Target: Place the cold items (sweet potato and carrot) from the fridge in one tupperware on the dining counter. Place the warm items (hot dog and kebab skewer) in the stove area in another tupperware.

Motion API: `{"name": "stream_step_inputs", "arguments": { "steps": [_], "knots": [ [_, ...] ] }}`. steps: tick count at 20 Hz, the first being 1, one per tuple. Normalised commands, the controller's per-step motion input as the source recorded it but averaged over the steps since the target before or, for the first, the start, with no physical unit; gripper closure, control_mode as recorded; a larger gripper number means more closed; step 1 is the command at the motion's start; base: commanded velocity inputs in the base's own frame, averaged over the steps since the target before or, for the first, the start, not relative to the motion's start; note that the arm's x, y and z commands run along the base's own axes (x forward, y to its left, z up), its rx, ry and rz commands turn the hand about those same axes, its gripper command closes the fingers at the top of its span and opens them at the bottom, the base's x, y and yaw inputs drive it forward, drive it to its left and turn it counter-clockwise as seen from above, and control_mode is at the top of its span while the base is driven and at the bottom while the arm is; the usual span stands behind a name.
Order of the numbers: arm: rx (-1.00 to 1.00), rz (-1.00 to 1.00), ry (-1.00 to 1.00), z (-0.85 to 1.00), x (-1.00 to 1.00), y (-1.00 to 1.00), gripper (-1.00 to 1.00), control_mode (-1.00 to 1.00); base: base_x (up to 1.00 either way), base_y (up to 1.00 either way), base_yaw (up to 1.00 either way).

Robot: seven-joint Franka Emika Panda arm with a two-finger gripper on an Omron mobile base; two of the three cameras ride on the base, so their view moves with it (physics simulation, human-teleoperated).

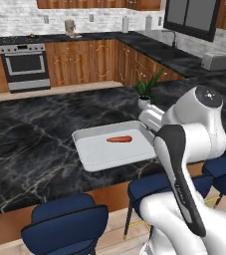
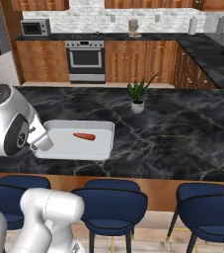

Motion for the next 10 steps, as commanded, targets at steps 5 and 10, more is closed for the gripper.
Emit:
{"name": "stream_step_inputs", "arguments": {
  "steps": [5,10],
  "knots": [
    [-0.03,0.1,-0.02,0.3,-0.91,-0.17,-1.0,-1.0,0.0,0.0,0.0],
    [0.0,0.08,-0.13,0.06,-0.66,-0.25,-1.0,-1.0,0.0,0.0,0.0]
  ]
}}
